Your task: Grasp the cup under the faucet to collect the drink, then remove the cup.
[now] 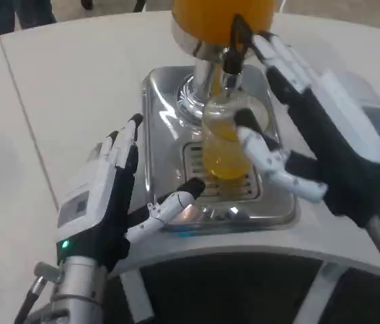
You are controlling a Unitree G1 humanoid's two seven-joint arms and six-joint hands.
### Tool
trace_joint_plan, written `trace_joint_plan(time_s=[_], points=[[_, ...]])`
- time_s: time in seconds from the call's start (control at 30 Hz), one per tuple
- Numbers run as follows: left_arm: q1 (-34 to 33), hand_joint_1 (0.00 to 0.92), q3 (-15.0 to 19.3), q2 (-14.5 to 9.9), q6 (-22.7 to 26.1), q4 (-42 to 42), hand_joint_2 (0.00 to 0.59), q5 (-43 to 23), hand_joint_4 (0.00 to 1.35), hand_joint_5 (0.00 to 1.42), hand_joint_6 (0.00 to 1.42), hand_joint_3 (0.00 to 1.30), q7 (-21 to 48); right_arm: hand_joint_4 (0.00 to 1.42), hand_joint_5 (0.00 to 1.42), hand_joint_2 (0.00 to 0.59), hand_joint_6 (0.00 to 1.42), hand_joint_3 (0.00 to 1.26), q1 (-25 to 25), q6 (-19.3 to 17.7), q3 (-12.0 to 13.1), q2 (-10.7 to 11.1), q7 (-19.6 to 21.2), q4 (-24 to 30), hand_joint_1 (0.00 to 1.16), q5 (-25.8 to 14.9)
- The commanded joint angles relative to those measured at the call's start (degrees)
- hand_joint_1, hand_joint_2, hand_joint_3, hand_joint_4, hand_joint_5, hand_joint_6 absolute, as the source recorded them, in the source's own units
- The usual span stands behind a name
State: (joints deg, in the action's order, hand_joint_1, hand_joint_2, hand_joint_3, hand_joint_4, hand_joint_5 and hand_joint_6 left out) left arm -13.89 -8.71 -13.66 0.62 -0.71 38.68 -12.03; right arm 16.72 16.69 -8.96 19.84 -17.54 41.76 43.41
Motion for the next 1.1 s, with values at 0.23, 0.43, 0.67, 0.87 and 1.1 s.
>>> trace_joint_plan(time_s=[0.23,0.43,0.67,0.87,1.1], points=[[0.45,0.081,-2.36,-0.91,-2.62,0.82,0.062,0.6,0.0,0.0,0.0,0.0,-0.51,0.0,0.0,0.503,0.06,0.0,-17.29,-7.47,6.14,5.99,-2.86,9.02,0.55,5.31],[-0.25,0.1,-3.43,-0.28,-2.78,1.64,0.062,0.67,0.0,0.0,0.0,0.0,-0.86,0.0,0.0,0.502,0.07,0.0,-23.98,-9.54,10.94,6.84,-4.6,10.81,0.56,4.71],[-1.76,0.162,-4.84,1.37,-4.29,4.16,0.056,-0.09,0.0,0.0,0.0,0.0,-2.5,0.0,0.0,0.461,0.08,0.0,-28.33,-12.0,15.39,7.53,-6.02,10.63,0.64,0.63],[-5.13,0.164,-5.16,3.4,-4.57,9.37,0.056,-0.78,0.0,0.0,0.0,0.0,-4.12,0.0,0.0,0.446,0.09,0.0,-30.99,-12.78,18.52,7.51,-7.88,11.58,0.64,-3.17],[-10.75,0.192,-4.82,5.29,-4.67,16.05,0.054,-2.05,0.0,0.0,0.0,0.0,-6.58,0.0,0.01,0.433,0.09,0.0,-31.83,-13.26,18.29,6.94,-8.26,11.91,0.63,-3.6]])
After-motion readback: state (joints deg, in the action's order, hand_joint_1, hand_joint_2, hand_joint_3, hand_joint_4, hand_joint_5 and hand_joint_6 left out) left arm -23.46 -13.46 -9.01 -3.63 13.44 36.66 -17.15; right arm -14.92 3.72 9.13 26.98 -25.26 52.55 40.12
